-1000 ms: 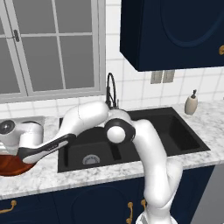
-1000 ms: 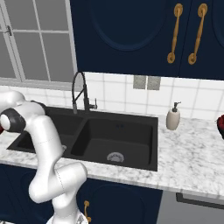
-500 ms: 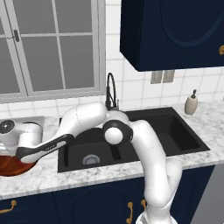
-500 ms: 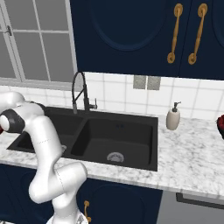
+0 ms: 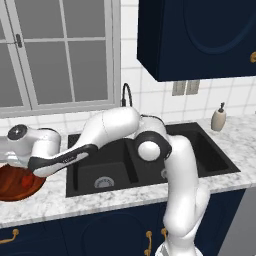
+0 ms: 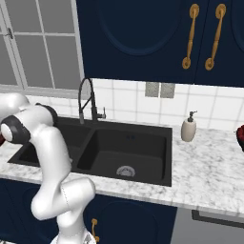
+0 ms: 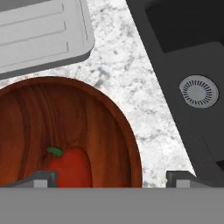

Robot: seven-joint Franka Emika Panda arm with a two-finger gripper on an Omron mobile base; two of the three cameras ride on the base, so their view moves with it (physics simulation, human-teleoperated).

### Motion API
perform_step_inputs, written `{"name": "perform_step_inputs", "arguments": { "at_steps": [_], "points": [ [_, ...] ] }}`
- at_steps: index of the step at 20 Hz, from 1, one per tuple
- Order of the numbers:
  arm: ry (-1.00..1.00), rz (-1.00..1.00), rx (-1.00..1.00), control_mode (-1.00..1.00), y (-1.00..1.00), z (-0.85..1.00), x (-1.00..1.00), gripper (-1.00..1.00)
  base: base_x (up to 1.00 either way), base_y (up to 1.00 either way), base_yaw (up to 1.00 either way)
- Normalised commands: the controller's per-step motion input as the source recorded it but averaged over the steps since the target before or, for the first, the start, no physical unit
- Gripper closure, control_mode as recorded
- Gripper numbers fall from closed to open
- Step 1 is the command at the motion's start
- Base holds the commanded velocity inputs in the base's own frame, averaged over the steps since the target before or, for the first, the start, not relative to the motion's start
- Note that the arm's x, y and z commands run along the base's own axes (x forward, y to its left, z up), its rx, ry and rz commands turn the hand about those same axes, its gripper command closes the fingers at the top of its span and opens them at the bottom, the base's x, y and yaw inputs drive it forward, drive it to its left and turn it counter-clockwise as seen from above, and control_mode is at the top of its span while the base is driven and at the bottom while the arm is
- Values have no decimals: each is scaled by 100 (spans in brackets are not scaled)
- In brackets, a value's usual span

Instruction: Pick the bell pepper from the sink and place it in the bowl. Then pick the bowl and place it in the microwave. Then close the microwave door and press the start button.

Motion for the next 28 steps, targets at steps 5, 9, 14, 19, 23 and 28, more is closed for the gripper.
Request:
{"name": "perform_step_inputs", "arguments": {
  "at_steps": [5, 9, 14, 19, 23, 28],
  "points": [
    [0, 2, 18, -100, -31, 0, -2, -100, 0, 0, 0],
    [7, 12, 16, -100, 2, 1, 32, -100, 0, 0, 0],
    [20, 21, 2, -100, 1, -1, 15, -100, 0, 0, 0],
    [6, 8, 0, -100, 17, -6, 39, -100, 0, 0, 0],
    [0, 0, 0, -100, 34, -10, 26, -100, 0, 0, 0],
    [0, 0, 0, -100, 54, -9, 4, -100, 0, 0, 0]
  ]
}}
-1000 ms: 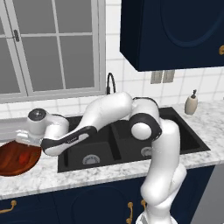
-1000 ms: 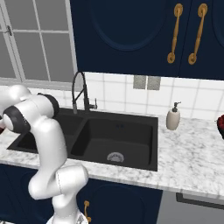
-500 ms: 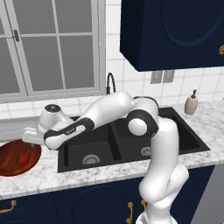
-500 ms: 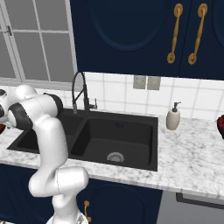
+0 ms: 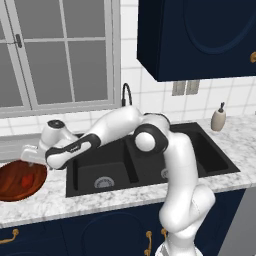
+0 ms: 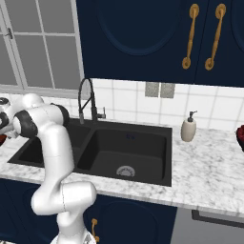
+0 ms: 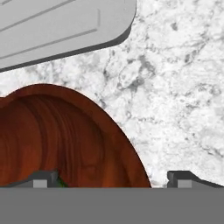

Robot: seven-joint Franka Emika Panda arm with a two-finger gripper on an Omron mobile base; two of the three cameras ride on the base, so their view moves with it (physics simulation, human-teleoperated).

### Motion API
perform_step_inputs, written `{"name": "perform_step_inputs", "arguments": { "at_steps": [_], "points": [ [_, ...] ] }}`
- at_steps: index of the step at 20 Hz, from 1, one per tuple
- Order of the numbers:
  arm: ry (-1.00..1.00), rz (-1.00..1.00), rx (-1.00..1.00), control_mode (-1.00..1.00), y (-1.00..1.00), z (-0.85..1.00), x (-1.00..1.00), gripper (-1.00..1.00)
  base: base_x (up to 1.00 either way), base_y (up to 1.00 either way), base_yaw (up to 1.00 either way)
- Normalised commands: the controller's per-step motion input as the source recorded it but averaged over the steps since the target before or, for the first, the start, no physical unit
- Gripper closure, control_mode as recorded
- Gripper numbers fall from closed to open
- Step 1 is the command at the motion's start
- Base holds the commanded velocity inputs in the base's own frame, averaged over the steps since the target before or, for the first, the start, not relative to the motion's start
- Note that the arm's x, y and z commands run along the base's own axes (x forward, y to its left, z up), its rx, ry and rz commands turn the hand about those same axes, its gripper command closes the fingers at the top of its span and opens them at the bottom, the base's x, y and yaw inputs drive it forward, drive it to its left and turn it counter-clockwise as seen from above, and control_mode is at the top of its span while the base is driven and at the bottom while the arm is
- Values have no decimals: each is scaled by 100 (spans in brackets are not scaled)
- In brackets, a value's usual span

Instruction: Pick the bell pepper from the sink and place it in the bowl. Then pick the bowl and place it in the microwave. Then close the microwave door and press the start button.

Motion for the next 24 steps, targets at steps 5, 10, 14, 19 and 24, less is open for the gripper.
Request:
{"name": "perform_step_inputs", "arguments": {
  "at_steps": [5, 10, 14, 19, 24],
  "points": [
    [0, 0, 0, -100, 15, -35, 0, -100, 0, 0, 0],
    [-4, 0, 0, -100, 0, -35, -3, -100, 0, 0, 0],
    [-4, 0, 0, -100, 3, -28, 0, -100, 0, 0, 0],
    [-17, 0, 0, -100, 7, 3, -24, 100, 0, 0, 0],
    [-22, 0, 0, -100, 0, 14, -44, 100, 0, 0, 0]
  ]
}}
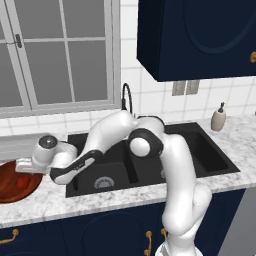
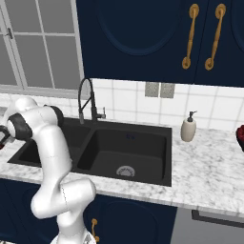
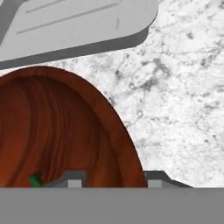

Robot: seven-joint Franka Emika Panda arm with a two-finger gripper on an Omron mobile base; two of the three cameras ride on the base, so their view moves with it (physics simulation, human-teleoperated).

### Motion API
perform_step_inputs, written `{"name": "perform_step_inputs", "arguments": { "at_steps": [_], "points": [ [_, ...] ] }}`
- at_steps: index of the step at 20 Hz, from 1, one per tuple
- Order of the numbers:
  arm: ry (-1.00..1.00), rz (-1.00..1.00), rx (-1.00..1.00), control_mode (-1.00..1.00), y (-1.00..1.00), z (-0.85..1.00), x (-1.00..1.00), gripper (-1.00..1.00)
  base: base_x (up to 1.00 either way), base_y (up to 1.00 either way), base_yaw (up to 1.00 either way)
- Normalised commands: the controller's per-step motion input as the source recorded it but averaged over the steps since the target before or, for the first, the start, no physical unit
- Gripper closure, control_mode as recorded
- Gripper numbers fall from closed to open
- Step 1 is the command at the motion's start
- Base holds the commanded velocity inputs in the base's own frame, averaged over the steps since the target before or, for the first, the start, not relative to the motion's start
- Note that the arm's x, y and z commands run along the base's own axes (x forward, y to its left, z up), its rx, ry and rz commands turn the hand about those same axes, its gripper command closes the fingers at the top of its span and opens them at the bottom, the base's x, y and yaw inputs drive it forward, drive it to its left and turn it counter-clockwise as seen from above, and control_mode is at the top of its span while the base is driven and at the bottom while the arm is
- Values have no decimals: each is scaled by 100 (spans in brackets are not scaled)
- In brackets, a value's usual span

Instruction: Pick the bell pepper from the sink and place it in the bowl. Then pick the bowl and place it in the microwave. Then close the microwave door and press the start button.

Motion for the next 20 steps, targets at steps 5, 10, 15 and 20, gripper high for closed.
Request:
{"name": "perform_step_inputs", "arguments": {
  "at_steps": [5, 10, 15, 20],
  "points": [
    [-19, -3, 6, -100, -32, 26, -56, 100, 0, 0, 0],
    [-9, -8, 27, -100, -100, 85, -47, 100, 0, 0, 0],
    [-3, -11, 21, -100, -99, 100, -19, 100, 0, 0, 0],
    [10, -9, 5, -100, -83, 100, -14, 100, 0, 0, 0]
  ]
}}
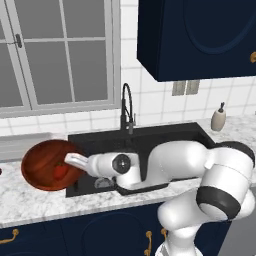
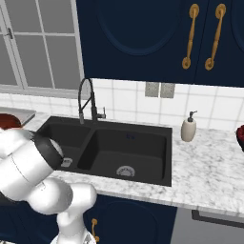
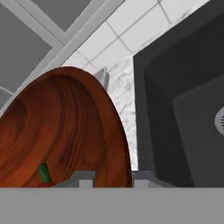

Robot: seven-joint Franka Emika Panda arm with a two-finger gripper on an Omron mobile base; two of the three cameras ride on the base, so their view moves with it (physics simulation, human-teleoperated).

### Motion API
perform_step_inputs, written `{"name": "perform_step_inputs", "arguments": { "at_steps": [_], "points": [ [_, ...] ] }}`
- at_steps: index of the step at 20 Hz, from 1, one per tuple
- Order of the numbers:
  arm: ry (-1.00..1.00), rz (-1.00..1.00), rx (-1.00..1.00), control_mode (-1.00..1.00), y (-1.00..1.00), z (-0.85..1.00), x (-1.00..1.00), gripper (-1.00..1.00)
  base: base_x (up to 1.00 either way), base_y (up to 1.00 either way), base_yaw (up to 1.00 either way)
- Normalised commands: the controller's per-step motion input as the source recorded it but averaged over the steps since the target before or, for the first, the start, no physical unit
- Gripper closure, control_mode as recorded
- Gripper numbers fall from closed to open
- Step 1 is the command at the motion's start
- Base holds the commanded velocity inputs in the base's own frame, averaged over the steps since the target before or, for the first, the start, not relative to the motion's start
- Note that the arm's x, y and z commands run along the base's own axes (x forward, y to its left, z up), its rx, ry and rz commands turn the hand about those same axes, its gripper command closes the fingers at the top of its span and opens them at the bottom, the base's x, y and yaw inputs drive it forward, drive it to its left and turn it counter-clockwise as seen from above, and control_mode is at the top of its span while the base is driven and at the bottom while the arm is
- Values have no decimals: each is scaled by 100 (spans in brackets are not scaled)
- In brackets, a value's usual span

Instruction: Pick the bell pepper from the sink and place it in the bowl. Then pick the bowl and place it in the microwave. Then close the microwave door and press the start button.

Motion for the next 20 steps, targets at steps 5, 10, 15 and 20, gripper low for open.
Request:
{"name": "perform_step_inputs", "arguments": {
  "at_steps": [5, 10, 15, 20],
  "points": [
    [26, -8, 9, -100, -69, 100, -12, 100, 0, 0, 0],
    [34, -10, 15, -100, -46, 100, 0, 100, 0, 0, 0],
    [38, -12, 13, -100, -38, 100, 0, 100, 0, 0, 0],
    [30, -19, 0, -100, -15, 100, 0, 100, 0, 0, 0]
  ]
}}
